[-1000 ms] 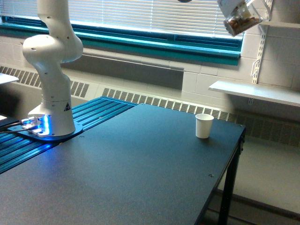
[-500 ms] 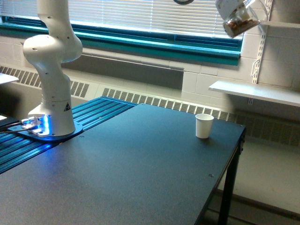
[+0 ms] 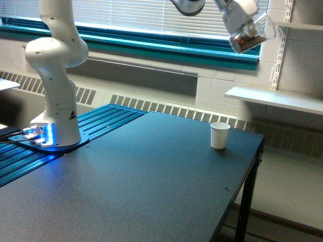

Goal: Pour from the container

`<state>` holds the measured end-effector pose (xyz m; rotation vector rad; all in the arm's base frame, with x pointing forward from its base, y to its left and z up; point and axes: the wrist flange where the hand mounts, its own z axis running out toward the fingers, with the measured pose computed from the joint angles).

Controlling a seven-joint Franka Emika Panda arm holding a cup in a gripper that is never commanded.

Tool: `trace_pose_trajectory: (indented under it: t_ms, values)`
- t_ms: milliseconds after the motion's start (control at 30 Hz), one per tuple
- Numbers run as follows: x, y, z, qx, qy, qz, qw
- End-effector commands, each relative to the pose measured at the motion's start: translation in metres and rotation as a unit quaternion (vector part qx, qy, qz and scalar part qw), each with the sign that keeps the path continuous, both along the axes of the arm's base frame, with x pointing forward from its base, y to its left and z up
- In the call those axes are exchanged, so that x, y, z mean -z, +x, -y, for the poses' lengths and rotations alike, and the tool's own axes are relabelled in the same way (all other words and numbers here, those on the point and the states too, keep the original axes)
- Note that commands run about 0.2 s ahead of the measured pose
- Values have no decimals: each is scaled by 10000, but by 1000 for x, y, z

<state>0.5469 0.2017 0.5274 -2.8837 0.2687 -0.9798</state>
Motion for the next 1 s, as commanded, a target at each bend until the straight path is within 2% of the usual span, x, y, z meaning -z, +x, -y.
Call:
trace_pose_trajectory:
  t_ms: [33,600,1000]
  values:
    - [1,-18,-14,-56,-4,115,9999]
    - [47,-63,-36,-275,-102,-183,9994]
    - [77,-80,-39,-324,-92,-477,9983]
